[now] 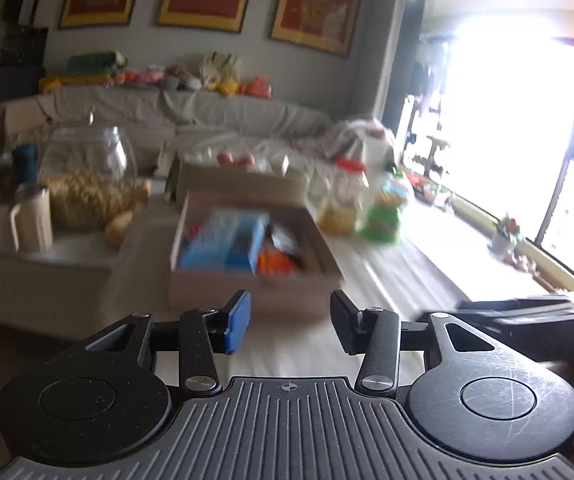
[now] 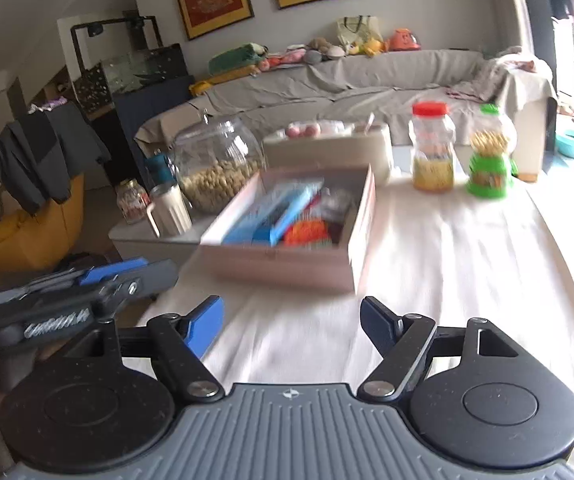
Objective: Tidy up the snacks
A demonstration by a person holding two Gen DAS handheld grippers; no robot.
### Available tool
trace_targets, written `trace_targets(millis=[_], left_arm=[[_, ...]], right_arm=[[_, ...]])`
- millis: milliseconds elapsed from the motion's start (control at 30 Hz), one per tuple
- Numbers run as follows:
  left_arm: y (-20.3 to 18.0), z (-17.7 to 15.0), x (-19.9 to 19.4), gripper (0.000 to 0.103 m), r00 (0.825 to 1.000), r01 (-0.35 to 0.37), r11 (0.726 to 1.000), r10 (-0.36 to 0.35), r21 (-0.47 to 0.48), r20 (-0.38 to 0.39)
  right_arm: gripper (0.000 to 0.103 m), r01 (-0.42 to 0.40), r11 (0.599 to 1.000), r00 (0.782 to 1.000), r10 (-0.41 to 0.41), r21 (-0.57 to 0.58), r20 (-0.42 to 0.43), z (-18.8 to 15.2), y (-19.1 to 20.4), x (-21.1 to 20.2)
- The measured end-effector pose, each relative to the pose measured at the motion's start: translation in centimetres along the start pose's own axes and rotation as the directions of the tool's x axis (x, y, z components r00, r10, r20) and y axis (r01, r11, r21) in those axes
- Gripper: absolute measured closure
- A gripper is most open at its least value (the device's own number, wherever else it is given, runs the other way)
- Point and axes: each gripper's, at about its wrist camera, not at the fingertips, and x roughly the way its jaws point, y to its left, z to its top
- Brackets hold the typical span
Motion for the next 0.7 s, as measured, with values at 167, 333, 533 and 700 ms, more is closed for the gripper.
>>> trace_targets(millis=[167,333,533,700], left_arm=[[-1.6,-2.5,-2.4,0.089,0.996,0.044,0.999,-0.046,-0.028,-0.081],[-3.2,-2.9,-3.3,0.089,0.993,-0.081,0.996,0.084,0.038,-0.080],[-3.4,-2.8,-3.5,0.089,0.993,-0.079,0.996,0.082,0.046,-0.081],[-3.2,-3.0,-3.4,0.089,0.992,-0.085,0.996,0.088,0.033,-0.095]], right_arm=[[0.027,0.089,0.995,0.996,-0.088,-0.053,0.004,-3.6,1.8,-1.5],[0.027,0.096,0.995,0.995,-0.095,-0.042,0.026,-4.5,1.9,-2.8],[0.026,0.087,0.996,0.996,-0.087,-0.038,0.000,-4.7,2.0,-2.8],[0.026,0.083,0.995,0.997,-0.083,-0.050,-0.003,-5.0,2.4,-2.9]])
